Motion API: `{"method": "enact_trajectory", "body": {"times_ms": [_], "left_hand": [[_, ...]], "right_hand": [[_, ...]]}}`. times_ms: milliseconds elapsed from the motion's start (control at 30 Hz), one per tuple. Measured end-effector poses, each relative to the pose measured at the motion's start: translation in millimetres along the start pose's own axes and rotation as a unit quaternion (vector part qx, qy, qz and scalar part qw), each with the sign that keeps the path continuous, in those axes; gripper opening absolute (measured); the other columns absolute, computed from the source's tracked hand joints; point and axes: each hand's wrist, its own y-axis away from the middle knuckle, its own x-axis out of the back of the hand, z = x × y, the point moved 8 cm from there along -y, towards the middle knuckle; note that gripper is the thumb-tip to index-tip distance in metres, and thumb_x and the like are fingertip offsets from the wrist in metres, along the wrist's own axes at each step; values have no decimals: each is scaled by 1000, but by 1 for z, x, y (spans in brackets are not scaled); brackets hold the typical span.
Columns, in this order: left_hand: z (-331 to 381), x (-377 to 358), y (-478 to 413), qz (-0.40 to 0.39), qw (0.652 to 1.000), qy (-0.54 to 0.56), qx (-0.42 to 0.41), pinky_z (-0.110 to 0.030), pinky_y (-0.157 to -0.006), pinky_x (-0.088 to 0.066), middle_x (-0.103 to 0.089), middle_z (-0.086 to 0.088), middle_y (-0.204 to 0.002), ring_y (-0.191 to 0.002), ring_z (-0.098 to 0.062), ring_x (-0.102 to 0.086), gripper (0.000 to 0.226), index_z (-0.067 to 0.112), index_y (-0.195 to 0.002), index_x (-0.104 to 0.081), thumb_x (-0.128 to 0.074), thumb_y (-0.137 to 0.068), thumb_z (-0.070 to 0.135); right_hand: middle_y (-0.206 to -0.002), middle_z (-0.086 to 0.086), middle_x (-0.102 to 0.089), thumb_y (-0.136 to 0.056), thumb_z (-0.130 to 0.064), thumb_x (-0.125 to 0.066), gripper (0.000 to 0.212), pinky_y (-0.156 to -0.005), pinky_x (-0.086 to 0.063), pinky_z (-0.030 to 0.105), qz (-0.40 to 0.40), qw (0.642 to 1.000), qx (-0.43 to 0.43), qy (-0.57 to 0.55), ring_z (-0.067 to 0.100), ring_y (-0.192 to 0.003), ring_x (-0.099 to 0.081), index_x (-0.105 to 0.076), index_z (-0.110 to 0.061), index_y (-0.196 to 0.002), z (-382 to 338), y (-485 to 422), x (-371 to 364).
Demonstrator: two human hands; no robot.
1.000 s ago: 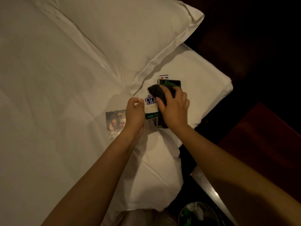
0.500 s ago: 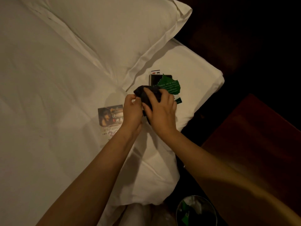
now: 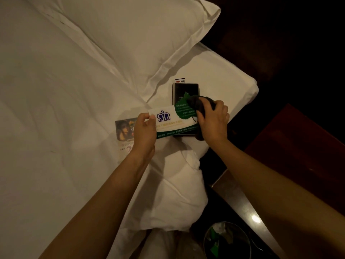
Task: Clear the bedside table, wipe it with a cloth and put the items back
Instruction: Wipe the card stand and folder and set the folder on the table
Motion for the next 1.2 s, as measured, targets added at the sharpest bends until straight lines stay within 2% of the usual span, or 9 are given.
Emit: {"method": "enact_trajectory", "body": {"times_ms": [233,333,467,600,700,767,933,1067,1200], "left_hand": [[-28,67,-20,73,990,-111,41,-23,-52,-54,-65,-5,-92,-76,-20,-62,20,15,-93,-55,-35,-96,14],[-43,93,-28,80,977,-187,56,-37,-75,-55,-64,-18,-112,-91,-28,-62,26,4,-107,-56,-35,-97,17],[-36,111,-32,124,948,-292,0,-30,-76,-46,-62,-22,-119,-101,-31,-60,31,1,-118,-55,-36,-98,15],[-20,104,-38,138,925,-350,-47,-30,-81,-44,-59,-22,-124,-112,-36,-57,40,2,-127,-49,-41,-89,-2],[-5,85,-43,141,878,-443,-110,-40,-101,-38,-53,-21,-132,-123,-36,-46,42,3,-129,-50,-45,-88,0],[5,61,-48,117,873,-449,-150,-38,-108,-33,-51,-18,-136,-126,-32,-43,45,6,-134,-47,-46,-89,3],[2,-40,-65,-46,891,-417,-175,-35,-110,-30,-46,-18,-141,-131,-31,-40,49,5,-141,-35,-47,-94,12],[-33,-99,-90,-142,902,-404,-61,-34,-102,-38,-42,-22,-143,-129,-33,-44,59,0,-143,-24,-49,-95,24],[-64,-112,-115,-141,903,-401,63,-33,-92,-47,-50,-25,-134,-118,-35,-53,55,-7,-132,-39,-48,-95,34]], "right_hand": [[-124,20,-45,-94,-30,-46,42,-96,-34,45,-29,998,-47,6,36,-114,-41,-43,-24,-136,16,12,-12],[-122,21,-46,-94,-30,-47,40,-95,-35,45,-29,997,-68,13,37,-112,-42,-45,-24,-133,29,15,-15],[-124,22,-45,-94,-31,-47,40,-95,-35,46,-34,993,-107,22,39,-114,-41,-45,-22,-132,48,21,-20],[-126,24,-44,-95,-32,-46,41,-96,-36,48,-43,990,-134,29,40,-115,-40,-44,-20,-133,62,26,-24],[-127,24,-43,-95,-32,-46,41,-96,-36,49,-48,988,-143,28,41,-115,-40,-44,-20,-134,70,26,-25],[-127,24,-43,-95,-32,-46,41,-96,-35,48,-47,988,-143,27,40,-115,-40,-44,-20,-134,74,24,-25],[-128,23,-43,-94,-33,-47,41,-97,-35,48,-44,987,-152,30,40,-117,-40,-44,-20,-133,88,15,-24],[-126,21,-44,-94,-34,-47,40,-97,-35,47,-33,987,-156,19,39,-115,-40,-44,-22,-132,105,5,-24],[-123,22,-45,-93,-33,-49,40,-95,-35,48,-21,990,-138,23,40,-113,-41,-46,-21,-131,121,-3,-21]]}}
